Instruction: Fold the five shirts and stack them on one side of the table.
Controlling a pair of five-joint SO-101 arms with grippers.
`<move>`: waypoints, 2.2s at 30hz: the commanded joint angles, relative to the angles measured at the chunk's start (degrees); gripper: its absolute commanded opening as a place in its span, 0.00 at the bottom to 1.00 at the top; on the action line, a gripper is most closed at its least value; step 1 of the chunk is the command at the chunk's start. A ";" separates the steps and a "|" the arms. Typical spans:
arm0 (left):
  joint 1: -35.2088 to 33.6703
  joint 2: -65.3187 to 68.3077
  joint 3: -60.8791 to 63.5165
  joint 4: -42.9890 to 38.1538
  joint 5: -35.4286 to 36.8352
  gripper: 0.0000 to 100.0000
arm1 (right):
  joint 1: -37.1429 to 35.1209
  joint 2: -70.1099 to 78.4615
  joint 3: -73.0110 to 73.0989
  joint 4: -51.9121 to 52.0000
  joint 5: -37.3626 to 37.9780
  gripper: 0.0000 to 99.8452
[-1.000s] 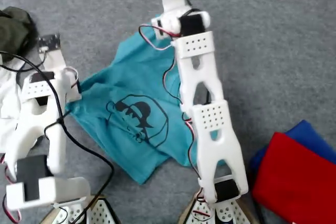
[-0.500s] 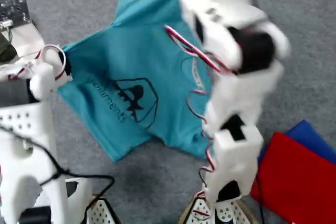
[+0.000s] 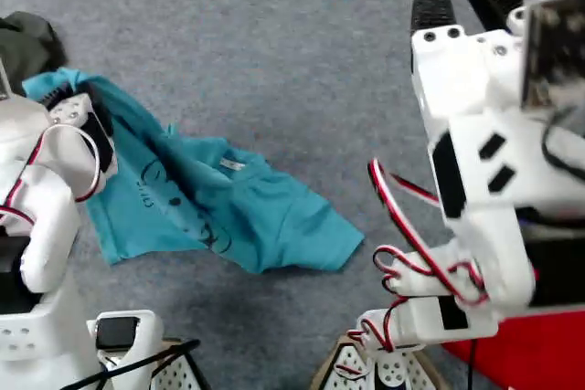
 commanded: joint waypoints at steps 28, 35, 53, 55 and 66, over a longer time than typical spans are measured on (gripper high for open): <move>-26.29 0.66 50.11 -14.95 -21.71 0.02 | -20.62 44.18 48.66 -1.93 -9.32 0.14; -27.43 0.57 51.25 -14.59 -21.80 0.02 | -20.62 58.59 31.78 2.20 -9.93 0.12; -27.52 0.66 51.25 -14.95 -21.80 0.02 | -17.10 39.16 55.52 2.90 -6.95 0.00; -27.52 0.66 51.25 -14.95 -21.89 0.02 | -15.16 36.53 60.35 2.81 -5.71 0.00; -27.34 0.75 51.25 -15.03 -21.89 0.02 | -12.97 30.81 75.30 -3.96 -0.26 0.01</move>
